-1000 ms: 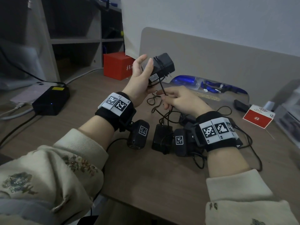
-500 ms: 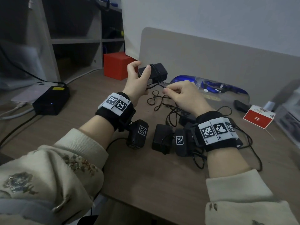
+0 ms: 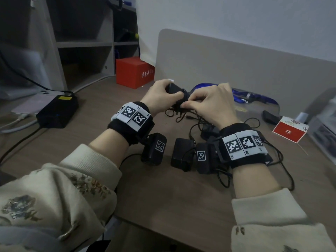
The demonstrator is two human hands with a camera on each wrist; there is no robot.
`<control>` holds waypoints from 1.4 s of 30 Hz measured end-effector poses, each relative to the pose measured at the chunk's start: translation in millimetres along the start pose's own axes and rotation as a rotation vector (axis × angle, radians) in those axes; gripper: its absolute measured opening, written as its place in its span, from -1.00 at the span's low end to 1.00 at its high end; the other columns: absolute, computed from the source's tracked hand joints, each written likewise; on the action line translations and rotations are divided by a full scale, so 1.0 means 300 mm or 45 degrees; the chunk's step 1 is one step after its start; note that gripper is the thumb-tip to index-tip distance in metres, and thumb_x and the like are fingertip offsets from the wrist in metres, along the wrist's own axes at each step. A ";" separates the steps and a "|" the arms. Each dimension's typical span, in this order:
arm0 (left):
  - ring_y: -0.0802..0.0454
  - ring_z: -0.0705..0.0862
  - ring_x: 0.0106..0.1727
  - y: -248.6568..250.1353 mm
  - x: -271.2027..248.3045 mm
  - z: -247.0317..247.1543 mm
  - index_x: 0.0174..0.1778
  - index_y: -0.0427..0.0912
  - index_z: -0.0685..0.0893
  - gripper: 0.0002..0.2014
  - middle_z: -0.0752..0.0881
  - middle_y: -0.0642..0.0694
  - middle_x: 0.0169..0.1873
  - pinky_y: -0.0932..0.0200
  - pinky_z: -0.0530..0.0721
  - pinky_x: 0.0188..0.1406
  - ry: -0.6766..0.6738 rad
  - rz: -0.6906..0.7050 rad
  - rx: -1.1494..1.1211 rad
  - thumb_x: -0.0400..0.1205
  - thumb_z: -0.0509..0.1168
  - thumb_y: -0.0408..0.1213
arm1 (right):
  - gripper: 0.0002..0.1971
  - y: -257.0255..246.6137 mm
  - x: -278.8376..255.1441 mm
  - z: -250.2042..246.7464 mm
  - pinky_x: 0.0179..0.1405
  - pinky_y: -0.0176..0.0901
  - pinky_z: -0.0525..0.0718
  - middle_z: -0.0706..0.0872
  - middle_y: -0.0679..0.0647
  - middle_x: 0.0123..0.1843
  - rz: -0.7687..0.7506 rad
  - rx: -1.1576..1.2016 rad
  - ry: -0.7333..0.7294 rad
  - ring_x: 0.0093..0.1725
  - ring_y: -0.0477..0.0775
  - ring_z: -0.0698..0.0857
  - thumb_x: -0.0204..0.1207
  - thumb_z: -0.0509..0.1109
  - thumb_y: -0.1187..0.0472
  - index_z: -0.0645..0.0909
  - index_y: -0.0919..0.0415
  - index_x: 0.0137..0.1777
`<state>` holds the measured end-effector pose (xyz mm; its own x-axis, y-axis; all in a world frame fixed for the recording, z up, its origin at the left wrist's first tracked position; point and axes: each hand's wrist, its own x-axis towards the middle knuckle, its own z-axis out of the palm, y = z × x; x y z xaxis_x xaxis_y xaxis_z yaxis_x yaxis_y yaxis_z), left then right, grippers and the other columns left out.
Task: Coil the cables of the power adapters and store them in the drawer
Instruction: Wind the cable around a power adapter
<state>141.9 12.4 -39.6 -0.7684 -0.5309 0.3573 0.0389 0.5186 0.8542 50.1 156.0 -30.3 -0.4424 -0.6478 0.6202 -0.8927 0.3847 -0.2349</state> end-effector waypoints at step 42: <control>0.22 0.40 -0.55 0.030 -0.017 -0.051 -0.05 -0.13 0.56 -0.79 0.60 -0.03 -0.28 0.44 0.38 -0.68 -0.165 -0.110 -1.582 0.71 0.20 -0.05 | -0.60 0.005 -0.020 -0.019 0.42 0.19 0.47 0.72 -0.09 -0.38 0.154 0.264 -0.275 -0.14 -0.12 0.75 0.73 0.15 -0.03 0.63 0.07 -0.28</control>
<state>156.0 9.7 -27.8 -0.8529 -0.4251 0.3030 0.5066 -0.5343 0.6767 51.9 164.3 -30.2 -0.5347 -0.7388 0.4103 -0.8212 0.3395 -0.4587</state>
